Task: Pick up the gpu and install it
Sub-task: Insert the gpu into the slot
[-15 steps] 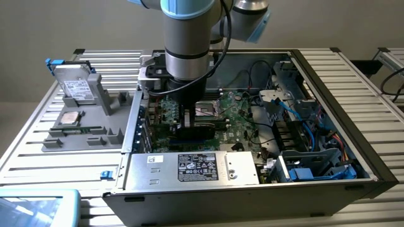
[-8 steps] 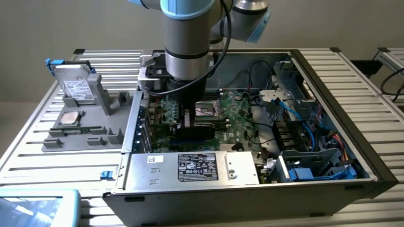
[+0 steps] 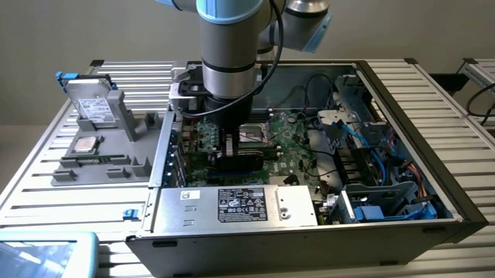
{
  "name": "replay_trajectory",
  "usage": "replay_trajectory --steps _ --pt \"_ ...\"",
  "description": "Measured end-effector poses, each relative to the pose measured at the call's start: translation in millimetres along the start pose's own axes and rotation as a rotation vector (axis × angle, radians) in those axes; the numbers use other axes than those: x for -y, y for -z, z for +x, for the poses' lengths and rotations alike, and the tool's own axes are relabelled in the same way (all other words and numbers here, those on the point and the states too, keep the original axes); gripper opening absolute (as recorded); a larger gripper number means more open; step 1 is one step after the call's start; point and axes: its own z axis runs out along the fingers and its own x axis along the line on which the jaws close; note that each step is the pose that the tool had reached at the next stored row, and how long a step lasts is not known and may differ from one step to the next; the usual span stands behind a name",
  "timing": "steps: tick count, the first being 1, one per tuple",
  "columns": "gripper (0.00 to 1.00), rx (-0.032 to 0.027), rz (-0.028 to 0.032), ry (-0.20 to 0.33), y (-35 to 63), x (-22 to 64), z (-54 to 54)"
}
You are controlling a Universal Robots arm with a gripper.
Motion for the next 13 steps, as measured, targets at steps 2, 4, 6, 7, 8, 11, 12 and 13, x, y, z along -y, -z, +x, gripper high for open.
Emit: replay_trajectory --steps 2,4,6,7,8,11,12,13 --pt "0.28 0.0001 0.0001 0.000 -0.1 0.0 0.0" --pt "0.28 0.0002 0.0001 0.001 -0.2 0.0 0.2" --pt "0.28 0.0000 0.0000 0.001 -0.2 0.0 0.2" --pt "0.28 0.0000 0.0000 0.001 -0.2 0.0 0.2" --pt "0.28 0.0000 0.0000 0.001 -0.2 0.0 0.2" --pt "0.28 0.0001 0.0001 0.001 -0.2 0.0 0.2" --pt "0.28 0.0000 0.0000 0.001 -0.2 0.0 0.2" --pt "0.28 0.0000 0.0000 0.001 -0.3 0.0 0.2"
